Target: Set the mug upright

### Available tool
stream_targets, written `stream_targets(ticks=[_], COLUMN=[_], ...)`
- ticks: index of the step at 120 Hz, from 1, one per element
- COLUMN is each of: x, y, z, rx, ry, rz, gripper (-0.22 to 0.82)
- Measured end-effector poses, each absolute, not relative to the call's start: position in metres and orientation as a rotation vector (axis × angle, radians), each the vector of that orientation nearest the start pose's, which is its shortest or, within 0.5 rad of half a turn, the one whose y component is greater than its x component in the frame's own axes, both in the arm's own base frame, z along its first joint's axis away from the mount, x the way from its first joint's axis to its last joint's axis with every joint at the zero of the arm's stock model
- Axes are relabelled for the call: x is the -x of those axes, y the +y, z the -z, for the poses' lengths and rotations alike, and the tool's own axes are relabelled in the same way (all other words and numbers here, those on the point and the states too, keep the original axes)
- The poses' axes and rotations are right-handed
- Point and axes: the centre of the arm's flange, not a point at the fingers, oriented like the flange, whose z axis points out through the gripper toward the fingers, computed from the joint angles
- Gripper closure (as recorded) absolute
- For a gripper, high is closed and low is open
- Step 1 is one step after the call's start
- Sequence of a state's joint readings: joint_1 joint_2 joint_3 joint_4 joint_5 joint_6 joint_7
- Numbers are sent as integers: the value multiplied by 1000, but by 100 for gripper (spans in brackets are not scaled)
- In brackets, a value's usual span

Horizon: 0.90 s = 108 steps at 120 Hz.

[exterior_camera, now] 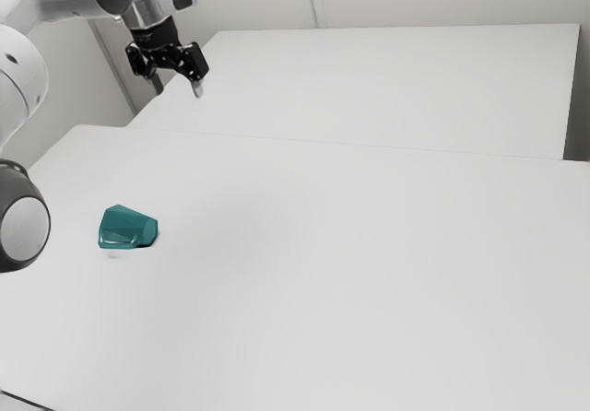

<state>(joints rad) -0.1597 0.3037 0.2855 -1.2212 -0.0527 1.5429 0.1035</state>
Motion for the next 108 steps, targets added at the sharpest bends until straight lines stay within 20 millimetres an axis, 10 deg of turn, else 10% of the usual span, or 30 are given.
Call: stream_targets(ticks=[29,82,108], x=[-632,-544,-528], y=[46,251,307], z=[-600,-523,-490], rx=[3053,3057,3142], ry=[-6,-380,-407], rz=[-24,-190,-167], gripper=[0,0,0])
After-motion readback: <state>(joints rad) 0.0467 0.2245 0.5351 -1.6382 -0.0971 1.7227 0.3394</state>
